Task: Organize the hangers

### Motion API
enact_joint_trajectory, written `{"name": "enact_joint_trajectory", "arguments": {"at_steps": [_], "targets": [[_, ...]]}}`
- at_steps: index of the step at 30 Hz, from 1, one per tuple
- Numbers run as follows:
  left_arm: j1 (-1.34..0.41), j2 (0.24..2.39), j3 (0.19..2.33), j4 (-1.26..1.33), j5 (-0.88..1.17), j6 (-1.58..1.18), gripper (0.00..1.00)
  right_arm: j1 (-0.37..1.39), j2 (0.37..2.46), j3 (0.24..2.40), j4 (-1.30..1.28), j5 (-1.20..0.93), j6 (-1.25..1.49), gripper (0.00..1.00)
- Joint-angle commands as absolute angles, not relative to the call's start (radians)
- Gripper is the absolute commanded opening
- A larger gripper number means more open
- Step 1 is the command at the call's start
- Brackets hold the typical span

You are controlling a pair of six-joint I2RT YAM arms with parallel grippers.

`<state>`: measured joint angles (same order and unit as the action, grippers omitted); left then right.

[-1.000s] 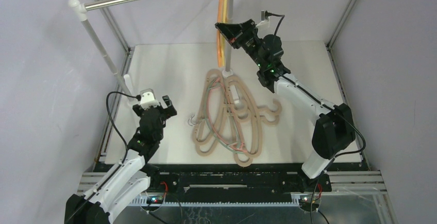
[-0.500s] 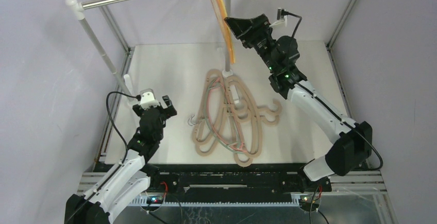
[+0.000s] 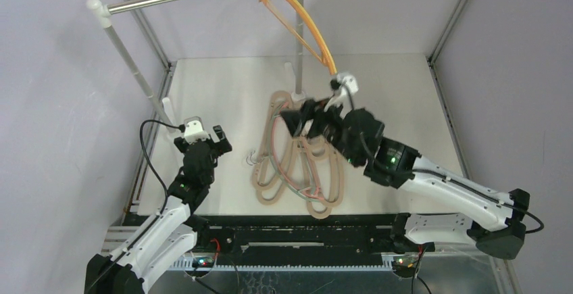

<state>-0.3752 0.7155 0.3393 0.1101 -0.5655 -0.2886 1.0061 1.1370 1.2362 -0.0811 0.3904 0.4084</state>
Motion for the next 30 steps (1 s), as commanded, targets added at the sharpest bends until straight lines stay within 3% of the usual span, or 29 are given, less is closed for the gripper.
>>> {"name": "enact_joint_trajectory", "arguments": {"at_steps": [1, 6, 13, 30], "targets": [[-0.38, 0.722, 0.341, 0.135, -0.577, -0.281, 1.0, 1.14, 1.115, 1.138, -0.341, 0.515, 0.309, 0.75], [-0.38, 0.714, 0.339, 0.131, -0.587, -0.283, 1.0, 1.197, 1.171, 1.004, -0.4, 0.422, 0.361, 0.7], [-0.379, 0.701, 0.337, 0.126, -0.579, -0.293, 0.99, 1.198, 1.329, 0.923, -0.312, 0.323, 0.349, 0.54], [-0.38, 0.699, 0.332, 0.132, -0.572, -0.298, 1.0, 1.223, 1.587, 0.925, -0.258, 0.269, 0.381, 0.47]]}}
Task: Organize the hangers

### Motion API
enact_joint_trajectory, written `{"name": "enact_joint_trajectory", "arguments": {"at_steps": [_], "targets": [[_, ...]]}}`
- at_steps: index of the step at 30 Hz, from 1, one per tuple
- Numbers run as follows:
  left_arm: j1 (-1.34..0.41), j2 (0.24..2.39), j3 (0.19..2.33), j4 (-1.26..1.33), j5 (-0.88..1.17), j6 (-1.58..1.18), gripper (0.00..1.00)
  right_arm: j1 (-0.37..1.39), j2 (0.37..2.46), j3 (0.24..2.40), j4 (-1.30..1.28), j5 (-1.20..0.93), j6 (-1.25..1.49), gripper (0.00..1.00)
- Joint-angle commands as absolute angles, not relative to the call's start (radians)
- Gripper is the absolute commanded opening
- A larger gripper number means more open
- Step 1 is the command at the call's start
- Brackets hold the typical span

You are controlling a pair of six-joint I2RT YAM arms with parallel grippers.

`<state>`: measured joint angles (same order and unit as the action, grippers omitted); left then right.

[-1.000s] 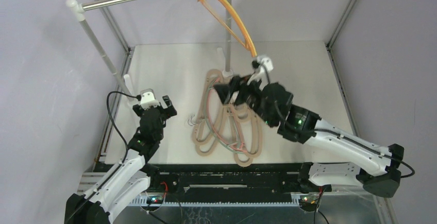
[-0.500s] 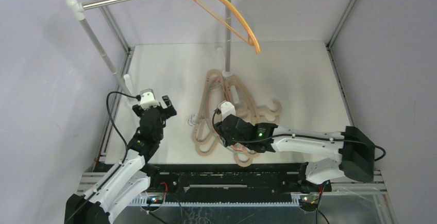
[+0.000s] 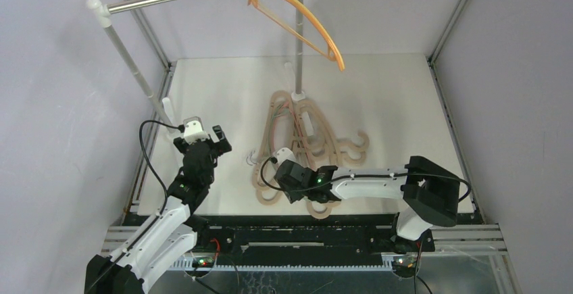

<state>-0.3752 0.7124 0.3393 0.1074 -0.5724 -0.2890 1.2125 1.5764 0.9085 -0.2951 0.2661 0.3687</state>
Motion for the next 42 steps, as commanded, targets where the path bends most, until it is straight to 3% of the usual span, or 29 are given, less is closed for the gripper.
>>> {"name": "enact_joint_trajectory", "arguments": {"at_steps": [1, 4, 7, 13, 15, 17, 32, 37, 42], "targets": [[-0.38, 0.699, 0.333, 0.131, -0.572, -0.297, 1.0, 1.223, 1.594, 0.926, -0.256, 0.274, 0.382, 0.47], [-0.38, 0.696, 0.331, 0.132, -0.572, -0.296, 0.99, 1.221, 1.609, 0.925, -0.25, 0.282, 0.379, 0.42], [-0.38, 0.692, 0.331, 0.132, -0.573, -0.294, 0.99, 1.218, 1.607, 0.925, -0.251, 0.286, 0.382, 0.25], [-0.38, 0.692, 0.331, 0.13, -0.575, -0.294, 1.0, 1.217, 1.617, 0.925, -0.263, 0.375, 0.376, 0.27], [-0.379, 0.694, 0.333, 0.13, -0.573, -0.294, 0.99, 1.218, 1.619, 0.925, -0.257, 0.369, 0.369, 0.17], [-0.38, 0.697, 0.334, 0.13, -0.574, -0.293, 0.99, 1.218, 1.611, 0.926, -0.253, 0.367, 0.373, 0.0], [-0.379, 0.648, 0.33, 0.112, -0.589, -0.29, 0.99, 1.097, 1.2, 0.93, -0.144, 0.293, 0.458, 0.0], [-0.38, 0.626, 0.324, 0.107, -0.603, -0.296, 1.0, 1.035, 1.171, 0.93, -0.067, 0.268, 0.5, 0.0], [-0.38, 0.623, 0.319, 0.11, -0.601, -0.299, 0.99, 0.95, 1.181, 0.922, 0.08, 0.091, 0.606, 0.0]]}}
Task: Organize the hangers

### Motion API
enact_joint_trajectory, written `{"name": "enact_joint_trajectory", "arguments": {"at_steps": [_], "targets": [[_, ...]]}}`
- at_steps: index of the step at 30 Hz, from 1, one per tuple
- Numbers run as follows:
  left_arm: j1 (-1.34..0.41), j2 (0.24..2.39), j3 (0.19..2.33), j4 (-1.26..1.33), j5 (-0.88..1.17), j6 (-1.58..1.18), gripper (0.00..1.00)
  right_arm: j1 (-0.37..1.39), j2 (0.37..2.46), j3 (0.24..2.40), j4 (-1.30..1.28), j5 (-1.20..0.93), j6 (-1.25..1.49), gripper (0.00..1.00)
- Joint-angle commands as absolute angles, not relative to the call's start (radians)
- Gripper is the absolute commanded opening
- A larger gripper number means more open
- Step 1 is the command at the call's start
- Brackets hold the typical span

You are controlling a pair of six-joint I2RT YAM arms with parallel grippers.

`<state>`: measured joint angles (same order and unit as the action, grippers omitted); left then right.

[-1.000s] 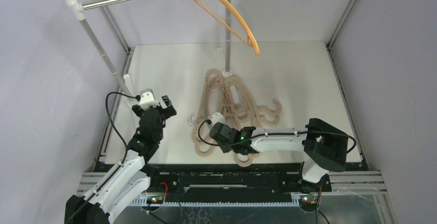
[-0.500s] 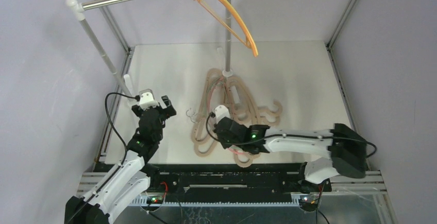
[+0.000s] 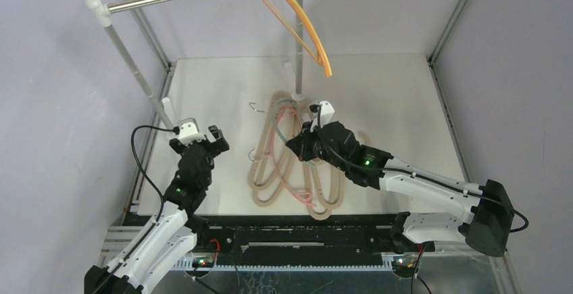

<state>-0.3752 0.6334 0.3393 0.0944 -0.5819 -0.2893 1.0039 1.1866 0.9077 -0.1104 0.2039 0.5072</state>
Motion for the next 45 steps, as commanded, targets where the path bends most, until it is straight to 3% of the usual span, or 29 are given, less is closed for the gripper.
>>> {"name": "enact_joint_trajectory", "arguments": {"at_steps": [1, 14, 31, 45], "targets": [[-0.38, 0.623, 0.32, 0.108, -0.6, -0.299, 0.99, 0.941, 1.182, 0.922, 0.103, 0.077, 0.63, 0.0], [-0.38, 0.624, 0.313, 0.118, -0.58, -0.313, 1.0, 0.921, 1.274, 0.887, 0.21, 0.023, 0.75, 0.0], [-0.38, 0.617, 0.31, 0.123, -0.581, -0.311, 1.0, 1.001, 1.179, 0.974, 0.265, 0.182, 0.721, 0.0], [-0.38, 0.624, 0.314, 0.127, -0.578, -0.31, 0.99, 1.027, 1.265, 1.22, 0.271, 0.195, 0.63, 0.0]]}}
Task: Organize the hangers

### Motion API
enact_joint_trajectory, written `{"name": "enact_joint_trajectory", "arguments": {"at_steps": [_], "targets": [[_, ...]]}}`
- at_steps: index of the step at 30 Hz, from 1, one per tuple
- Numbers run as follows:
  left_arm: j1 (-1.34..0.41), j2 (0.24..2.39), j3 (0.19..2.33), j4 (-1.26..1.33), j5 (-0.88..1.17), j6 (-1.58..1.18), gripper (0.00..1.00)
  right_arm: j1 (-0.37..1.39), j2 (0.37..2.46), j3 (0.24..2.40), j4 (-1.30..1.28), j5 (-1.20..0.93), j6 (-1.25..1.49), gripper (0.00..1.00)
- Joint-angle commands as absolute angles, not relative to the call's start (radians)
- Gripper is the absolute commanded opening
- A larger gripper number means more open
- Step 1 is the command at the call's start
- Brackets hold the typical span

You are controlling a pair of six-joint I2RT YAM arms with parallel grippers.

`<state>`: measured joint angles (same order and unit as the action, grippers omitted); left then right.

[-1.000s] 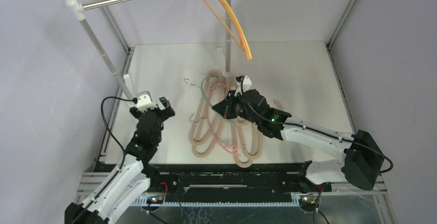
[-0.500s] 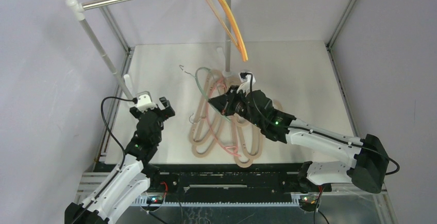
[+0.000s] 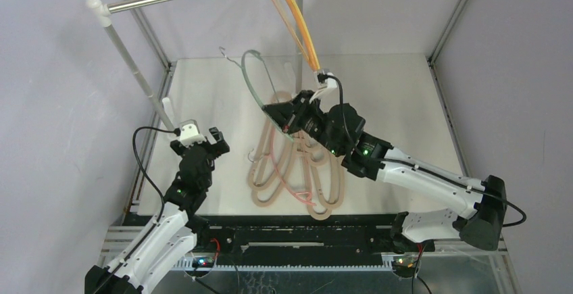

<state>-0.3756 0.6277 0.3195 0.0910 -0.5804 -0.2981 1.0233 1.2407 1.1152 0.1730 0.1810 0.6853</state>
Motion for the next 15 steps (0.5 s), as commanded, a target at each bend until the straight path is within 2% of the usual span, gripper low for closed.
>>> {"name": "enact_joint_trajectory", "arguments": {"at_steps": [1, 7, 15], "targets": [[-0.38, 0.624, 0.314, 0.127, -0.578, -0.31, 1.0, 1.027, 1.277, 1.252, 0.272, 0.19, 0.623, 0.0], [-0.38, 0.621, 0.314, 0.127, -0.58, -0.306, 0.99, 1.018, 1.343, 1.385, 0.291, 0.17, 0.607, 0.0], [-0.38, 0.618, 0.316, 0.125, -0.586, -0.298, 0.99, 1.005, 1.395, 1.444, 0.332, 0.143, 0.623, 0.0]]}}
